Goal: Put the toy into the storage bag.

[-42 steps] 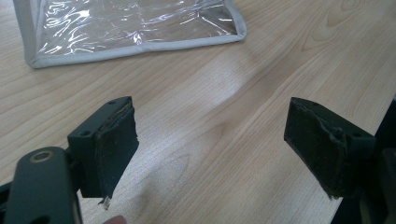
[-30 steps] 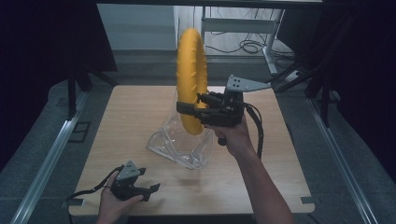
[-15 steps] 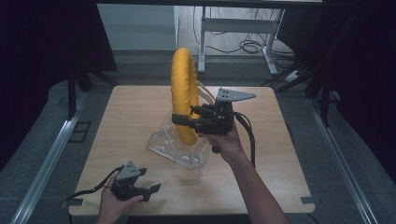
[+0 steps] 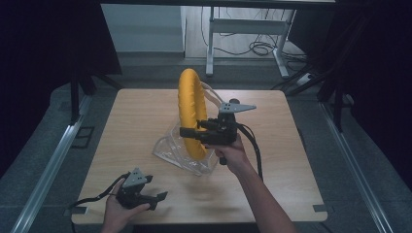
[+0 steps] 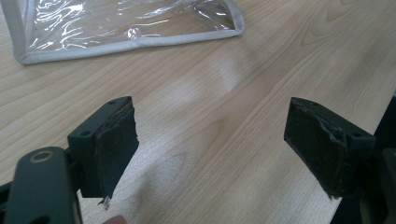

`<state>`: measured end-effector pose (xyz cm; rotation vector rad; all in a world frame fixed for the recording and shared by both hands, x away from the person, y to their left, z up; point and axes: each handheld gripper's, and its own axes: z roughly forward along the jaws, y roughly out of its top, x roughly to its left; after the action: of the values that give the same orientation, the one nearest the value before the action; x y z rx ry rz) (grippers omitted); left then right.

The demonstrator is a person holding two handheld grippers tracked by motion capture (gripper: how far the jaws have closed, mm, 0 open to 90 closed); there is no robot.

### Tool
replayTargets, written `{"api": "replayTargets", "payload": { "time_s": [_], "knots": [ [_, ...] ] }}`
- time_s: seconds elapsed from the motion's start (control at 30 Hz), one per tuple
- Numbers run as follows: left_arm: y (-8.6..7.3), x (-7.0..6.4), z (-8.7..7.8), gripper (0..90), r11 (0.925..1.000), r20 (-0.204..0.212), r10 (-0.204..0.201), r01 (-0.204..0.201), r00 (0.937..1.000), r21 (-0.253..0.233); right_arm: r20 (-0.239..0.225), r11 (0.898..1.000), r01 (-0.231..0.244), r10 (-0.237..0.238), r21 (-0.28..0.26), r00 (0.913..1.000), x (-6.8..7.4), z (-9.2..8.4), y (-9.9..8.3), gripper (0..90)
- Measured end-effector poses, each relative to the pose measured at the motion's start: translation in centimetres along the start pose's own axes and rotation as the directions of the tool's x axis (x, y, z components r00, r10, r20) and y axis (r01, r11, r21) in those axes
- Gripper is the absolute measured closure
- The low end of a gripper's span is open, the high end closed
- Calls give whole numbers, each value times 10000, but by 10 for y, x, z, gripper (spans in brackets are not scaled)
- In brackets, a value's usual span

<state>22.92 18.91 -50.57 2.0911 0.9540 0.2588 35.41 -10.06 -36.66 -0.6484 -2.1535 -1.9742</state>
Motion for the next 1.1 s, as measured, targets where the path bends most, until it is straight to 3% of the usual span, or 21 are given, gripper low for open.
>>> {"api": "replayTargets", "payload": {
  "time_s": [0.27, 0.3, 0.47, 0.6, 0.7, 0.97, 1.0, 1.1],
  "knots": [
    [0, 0, 0, 170, 10000, -48, 34, -34, 10000, 19, 179, 9979, -504, 498, 397, 9986, -13, 6, -15, 486],
    [0, 0, 0, 171, 10000, -33, 6, -6, 10000, 27, 426, 9974, -487, 465, 523, 9980, -17, 8, -20, 475],
    [0, 0, 0, 170, 10000, -25, -9, 10, 10000, 16, 485, 9977, -613, 599, 276, 9970, -25, 4, -23, 464],
    [0, -1, 0, 171, 10000, -14, -19, 19, 10000, -3, 884, 9990, -242, 207, 385, 9959, -22, 2, -22, 412],
    [0, -1, 0, 170, 10000, -5, -22, 22, 10000, 1, 1388, 9978, 129, -218, 646, 9901, -17, -2, -22, 343],
    [0, -1, -1, 171, 10000, -2, -1, 1, 10000, 7, 1488, 9985, 303, -366, 450, 9882, -16, -23, -21, 373],
    [0, 0, -1, 171, 10000, 3, -4, 4, 10000, 7, 1755, 9981, 474, -534, 383, 9830, -17, -32, -22, 401],
    [0, -1, -1, 171, 10000, 20, -1, 1, 10000, 23, 2016, 9984, 454, -512, 332, 9781, -20, -43, -23, 424]
  ]
}}
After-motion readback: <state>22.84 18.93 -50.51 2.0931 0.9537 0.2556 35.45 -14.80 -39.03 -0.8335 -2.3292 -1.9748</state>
